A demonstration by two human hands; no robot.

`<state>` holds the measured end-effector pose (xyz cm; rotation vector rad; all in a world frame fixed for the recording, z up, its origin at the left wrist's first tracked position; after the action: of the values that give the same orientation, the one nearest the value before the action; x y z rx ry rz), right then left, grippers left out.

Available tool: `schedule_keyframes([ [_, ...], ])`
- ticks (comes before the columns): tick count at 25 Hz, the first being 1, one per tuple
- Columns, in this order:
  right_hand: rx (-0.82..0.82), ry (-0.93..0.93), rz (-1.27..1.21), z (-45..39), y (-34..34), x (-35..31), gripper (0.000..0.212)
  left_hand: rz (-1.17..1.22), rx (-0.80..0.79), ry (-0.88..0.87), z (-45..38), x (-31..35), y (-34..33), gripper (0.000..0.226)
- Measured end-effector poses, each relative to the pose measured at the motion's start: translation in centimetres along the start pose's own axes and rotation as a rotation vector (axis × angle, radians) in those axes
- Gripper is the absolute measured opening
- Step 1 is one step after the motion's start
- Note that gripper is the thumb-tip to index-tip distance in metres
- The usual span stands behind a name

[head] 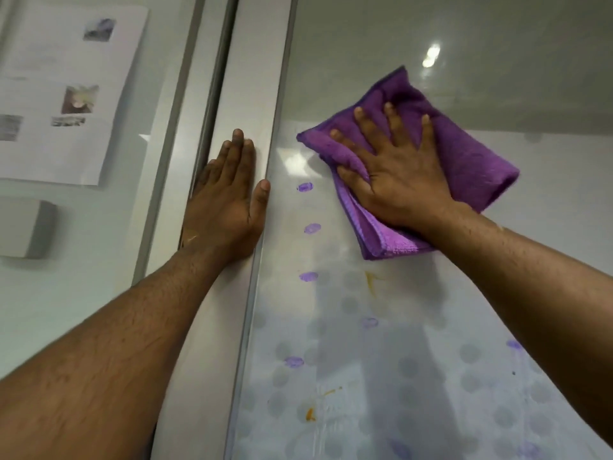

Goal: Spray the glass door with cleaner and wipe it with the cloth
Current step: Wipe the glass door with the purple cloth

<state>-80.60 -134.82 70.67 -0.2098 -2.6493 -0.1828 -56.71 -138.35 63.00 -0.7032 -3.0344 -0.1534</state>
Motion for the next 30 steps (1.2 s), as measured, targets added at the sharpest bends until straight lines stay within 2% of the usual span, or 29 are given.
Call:
schedule_keyframes([
  [2,0.024,0.166,0.009,2.3,-0.2,-1.4,0.061,0.017,0.013,-0.008,0.0,-0.1,-0.1,0.066],
  [4,0.065,0.429,-0.052,7.5,-0.8,-2.6,0.057,0.040,0.007,-0.012,0.0,-0.3,0.1,0.066],
  [6,0.072,0.651,-0.119,11.1,-1.0,-0.7,0.052,0.052,0.011,-0.016,0.1,-0.3,0.1,0.067],
  [7,0.086,0.641,-0.099,10.6,-0.9,1.3,0.052,0.052,0.021,-0.020,0.1,-0.2,0.0,0.067],
  [8,0.106,0.519,-0.053,9.1,-0.9,3.2,0.054,0.057,0.027,-0.022,0.1,-0.2,0.0,0.066],
  [10,0.098,0.119,-0.009,4.0,-0.2,5.2,0.061,0.075,0.032,-0.023,0.1,-0.2,0.0,0.066],
  [11,0.060,-0.030,-0.011,1.8,0.1,4.6,0.067,0.081,0.033,-0.025,0.1,-0.2,0.0,0.065],
  [12,0.016,-0.102,-0.006,0.0,0.3,2.9,0.073,0.088,0.041,-0.029,0.1,-0.2,-0.1,0.065],
  [13,-0.010,-0.091,0.001,-1.0,0.4,0.5,0.078,0.102,0.052,-0.035,0.1,-0.3,-0.2,0.065],
  [15,-0.023,0.053,0.031,-0.7,0.2,-3.9,0.086,0.137,0.070,-0.038,-0.1,-0.4,-0.2,0.064],
  [17,-0.005,0.117,0.006,0.9,0.1,-5.1,0.092,0.141,0.077,-0.037,-0.1,-0.4,-0.2,0.064],
  [20,-0.053,0.156,-0.002,2.2,0.9,-3.4,0.099,0.125,0.092,-0.040,0.0,-0.2,-0.1,0.064],
  [23,-0.143,0.288,0.023,2.3,1.9,-1.2,0.102,0.132,0.089,-0.042,0.0,-0.3,0.0,0.064],
  [26,-0.129,0.390,0.111,2.2,2.1,0.3,0.102,0.122,0.087,-0.038,0.1,-0.4,-0.2,0.064],
  [30,-0.074,0.200,0.125,3.2,1.2,0.1,0.107,0.109,0.077,-0.035,0.1,-0.3,-0.1,0.063],
])
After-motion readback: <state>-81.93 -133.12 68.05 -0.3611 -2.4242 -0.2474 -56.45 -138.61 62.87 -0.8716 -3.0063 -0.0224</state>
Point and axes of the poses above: each hand's wrist, its own z-axis away from the middle knuckle, its own y-axis out of the back of the hand, x = y × z, the point moved 2 cm from there along -z, towards the middle knuckle, and after that the axes turned 7 degrees about z, right-handed, at the moved point
